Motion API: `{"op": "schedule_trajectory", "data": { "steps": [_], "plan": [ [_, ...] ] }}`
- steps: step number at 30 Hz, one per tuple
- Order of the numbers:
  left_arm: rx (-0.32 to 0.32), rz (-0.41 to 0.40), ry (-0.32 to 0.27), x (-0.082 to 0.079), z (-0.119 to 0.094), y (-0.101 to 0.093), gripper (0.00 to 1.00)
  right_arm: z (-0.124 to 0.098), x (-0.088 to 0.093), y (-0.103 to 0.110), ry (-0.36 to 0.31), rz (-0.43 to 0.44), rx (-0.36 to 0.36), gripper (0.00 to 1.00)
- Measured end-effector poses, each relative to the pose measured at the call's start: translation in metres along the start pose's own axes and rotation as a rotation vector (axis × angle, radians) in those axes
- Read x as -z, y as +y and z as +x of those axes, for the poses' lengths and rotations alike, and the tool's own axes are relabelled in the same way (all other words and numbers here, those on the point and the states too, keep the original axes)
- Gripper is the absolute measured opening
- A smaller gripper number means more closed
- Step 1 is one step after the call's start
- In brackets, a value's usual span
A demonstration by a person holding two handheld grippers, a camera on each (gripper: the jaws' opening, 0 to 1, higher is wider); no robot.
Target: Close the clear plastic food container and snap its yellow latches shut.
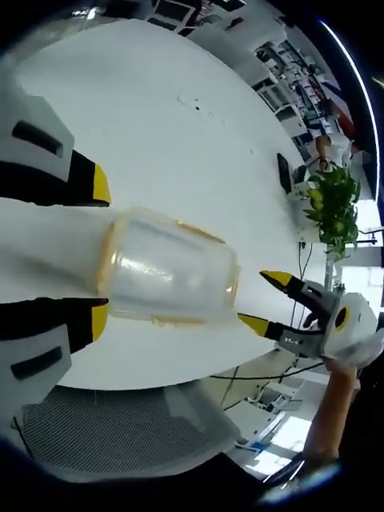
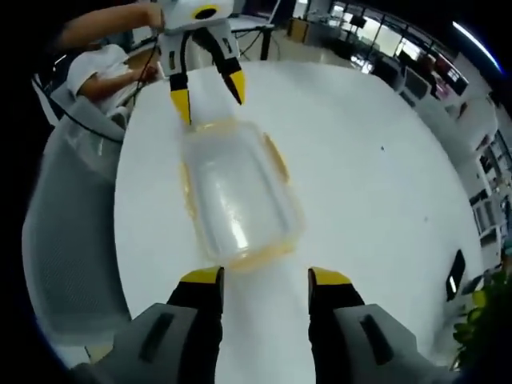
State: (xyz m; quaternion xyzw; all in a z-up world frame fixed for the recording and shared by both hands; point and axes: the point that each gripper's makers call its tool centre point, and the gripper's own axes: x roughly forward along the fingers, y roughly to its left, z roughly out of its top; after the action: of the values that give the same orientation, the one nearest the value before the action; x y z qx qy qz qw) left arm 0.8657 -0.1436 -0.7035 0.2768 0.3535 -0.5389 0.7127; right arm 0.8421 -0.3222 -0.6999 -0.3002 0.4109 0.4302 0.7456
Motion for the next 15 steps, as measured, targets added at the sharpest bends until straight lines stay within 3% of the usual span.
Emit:
{"op": "schedule_trajectory", "data": {
  "steps": [2,6,7,9,15],
  "plan": [
    [-0.016,-0.026,-0.007,0.0002,-0.0008,0.0016,0.39,-0.0009,-0.0031,-0.0003,-0.021,0.043,0.014,0.39],
    [-0.082,-0.161,-0.01,0.0042,-0.0028,0.0064,0.39,-0.0013,-0.0079,-0.0019,-0.061,0.128,0.047,0.38],
    [-0.1,-0.192,-0.033,0.0021,-0.0027,0.0076,0.39,-0.0017,-0.0085,-0.002,-0.072,0.168,0.062,0.38],
    [-0.104,-0.243,-0.042,0.0039,-0.003,0.0045,0.39,-0.0007,-0.0093,-0.0017,-0.091,0.213,0.073,0.38],
    [-0.158,-0.32,-0.068,0.0091,-0.0047,0.0063,0.39,0.0016,-0.0041,-0.0012,-0.111,0.286,0.1,0.38]
  ]
}}
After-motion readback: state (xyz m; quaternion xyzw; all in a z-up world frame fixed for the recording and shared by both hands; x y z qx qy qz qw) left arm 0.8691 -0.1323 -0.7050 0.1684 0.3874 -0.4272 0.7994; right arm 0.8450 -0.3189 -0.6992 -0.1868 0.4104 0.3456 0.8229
